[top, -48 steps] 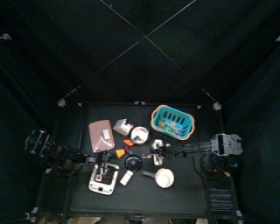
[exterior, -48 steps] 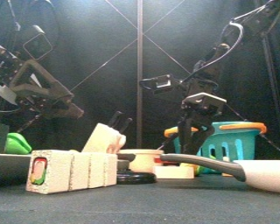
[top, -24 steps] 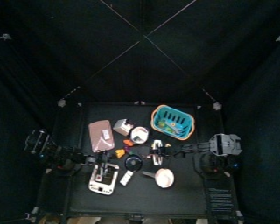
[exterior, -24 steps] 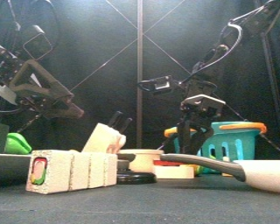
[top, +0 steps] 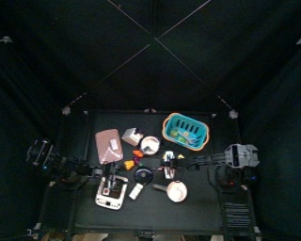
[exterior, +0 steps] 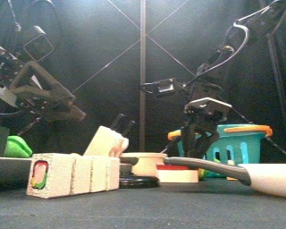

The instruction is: Place salmon on rice

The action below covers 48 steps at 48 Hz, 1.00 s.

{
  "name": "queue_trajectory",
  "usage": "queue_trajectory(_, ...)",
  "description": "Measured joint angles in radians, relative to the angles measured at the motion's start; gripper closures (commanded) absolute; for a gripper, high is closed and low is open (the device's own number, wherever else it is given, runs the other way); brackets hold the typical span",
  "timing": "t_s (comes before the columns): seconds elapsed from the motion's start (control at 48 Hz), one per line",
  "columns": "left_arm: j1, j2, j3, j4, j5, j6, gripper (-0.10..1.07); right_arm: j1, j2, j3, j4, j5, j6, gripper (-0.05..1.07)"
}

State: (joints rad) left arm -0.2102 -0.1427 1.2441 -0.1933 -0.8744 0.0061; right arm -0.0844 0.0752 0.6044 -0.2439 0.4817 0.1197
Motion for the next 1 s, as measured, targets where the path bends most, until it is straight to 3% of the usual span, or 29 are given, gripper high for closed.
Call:
queue_trajectory(0.354, -0.002, 0.0, 0.0, 0.002, 0.002, 0.0, 0.04, -0.003, 0.008, -0.008, -0.008, 0.005, 0.0, 0.51)
queue_trajectory(0.75, -0.002, 0.002, 0.0, 0.0, 0.012, 0.0, 0.04, -0.003, 0.009, -0.012, -0.005, 0.017, 0.0, 0.26)
queue_trajectory(1.0, -0.002, 0.0, 0.0, 0.002, 0.012, 0.0, 0.04, -0.003, 0.009, -0.038, -0.006, 0.041, 0.0, 0.24)
